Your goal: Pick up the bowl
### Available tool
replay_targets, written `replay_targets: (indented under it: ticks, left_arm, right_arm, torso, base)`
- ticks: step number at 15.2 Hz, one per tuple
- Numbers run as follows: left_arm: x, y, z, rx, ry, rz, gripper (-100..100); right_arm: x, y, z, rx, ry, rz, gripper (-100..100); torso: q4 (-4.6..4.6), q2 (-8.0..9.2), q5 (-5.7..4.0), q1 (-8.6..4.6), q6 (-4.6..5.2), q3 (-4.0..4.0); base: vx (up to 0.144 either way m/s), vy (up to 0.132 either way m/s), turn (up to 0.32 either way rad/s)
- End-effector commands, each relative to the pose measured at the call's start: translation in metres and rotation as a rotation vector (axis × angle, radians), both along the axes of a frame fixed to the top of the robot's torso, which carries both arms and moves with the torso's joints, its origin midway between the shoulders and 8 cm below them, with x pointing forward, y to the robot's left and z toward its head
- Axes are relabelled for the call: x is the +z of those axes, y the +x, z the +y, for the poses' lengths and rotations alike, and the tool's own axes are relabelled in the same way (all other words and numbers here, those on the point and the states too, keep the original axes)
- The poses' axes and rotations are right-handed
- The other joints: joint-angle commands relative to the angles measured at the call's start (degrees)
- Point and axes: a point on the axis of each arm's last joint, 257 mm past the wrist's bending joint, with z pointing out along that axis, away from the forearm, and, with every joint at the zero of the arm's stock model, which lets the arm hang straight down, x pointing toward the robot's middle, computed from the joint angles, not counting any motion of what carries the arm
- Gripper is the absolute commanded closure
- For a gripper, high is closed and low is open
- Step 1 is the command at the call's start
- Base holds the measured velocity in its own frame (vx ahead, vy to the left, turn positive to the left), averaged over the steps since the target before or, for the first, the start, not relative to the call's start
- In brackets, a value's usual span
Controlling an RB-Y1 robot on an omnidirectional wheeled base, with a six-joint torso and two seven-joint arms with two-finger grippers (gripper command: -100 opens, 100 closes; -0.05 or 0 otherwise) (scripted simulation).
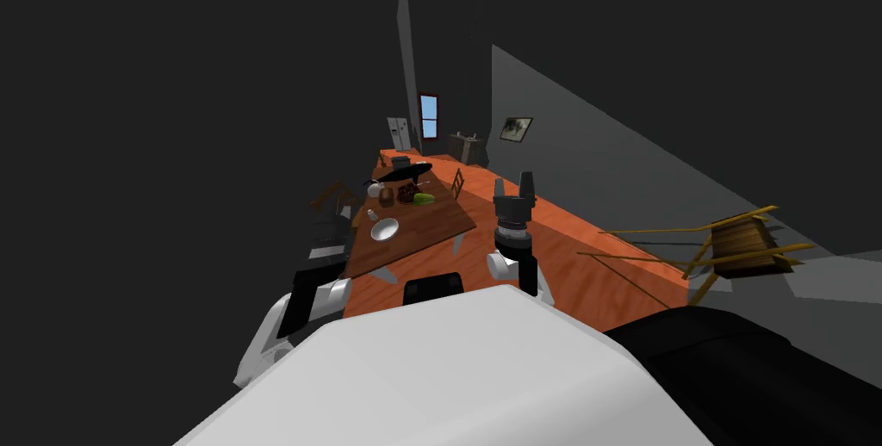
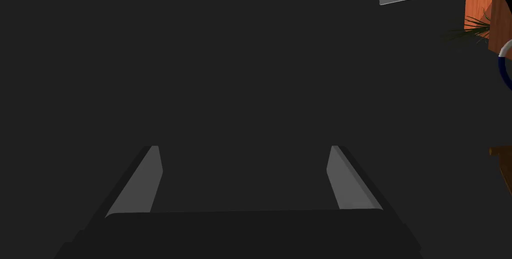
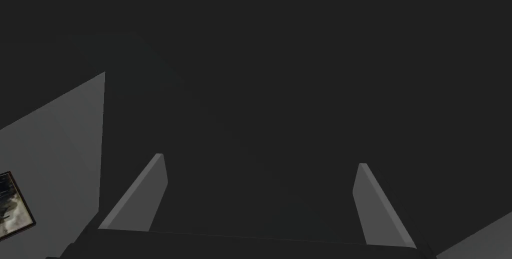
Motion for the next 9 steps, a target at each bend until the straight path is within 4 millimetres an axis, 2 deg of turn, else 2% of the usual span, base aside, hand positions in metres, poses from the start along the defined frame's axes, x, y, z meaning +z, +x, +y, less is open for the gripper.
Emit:
replay_targets:
  ticks: [1, 4, 7, 9]
  left_arm:
    - [-0.013, 0.007, 0.012, 0.021, 0.008, 0.055, -100]
    - [-0.027, 0.012, 0.024, 0.045, 0.008, 0.111, -100]
    - [-0.047, 0.018, 0.048, 0.09, 0.006, 0.193, -100]
    - [-0.052, 0.019, 0.05, 0.096, 0.003, 0.211, -100]
  right_arm:
    - [0.0, 0.0, 0.0, 0.0, 0.0, 0.0, 0]
    - [0.0, 0.0, 0.0, 0.0, 0.0, 0.0, 0]
    - [0.0, 0.0, 0.0, 0.0, 0.0, 0.0, 0]
    - [0.0, 0.0, 0.0, 0.0, 0.0, 0.0, 0]
  torso:
    - [0.0, 0.0, 0.0, 0.0, 0.0, 0.0]
    - [0.0, -0.01, -0.01, -0.01, 0.02, 0.0]
    - [0.0, -0.02, 0.0, 0.03, 0.01, -0.01]
    - [0.0, -0.01, 0.01, 0.03, 0.01, -0.01]
  base:
    - [-0.03, 0.029, -0.177]
    - [-0.024, 0.031, -0.168]
    - [-0.024, 0.039, -0.225]
    - [-0.024, 0.032, -0.127]
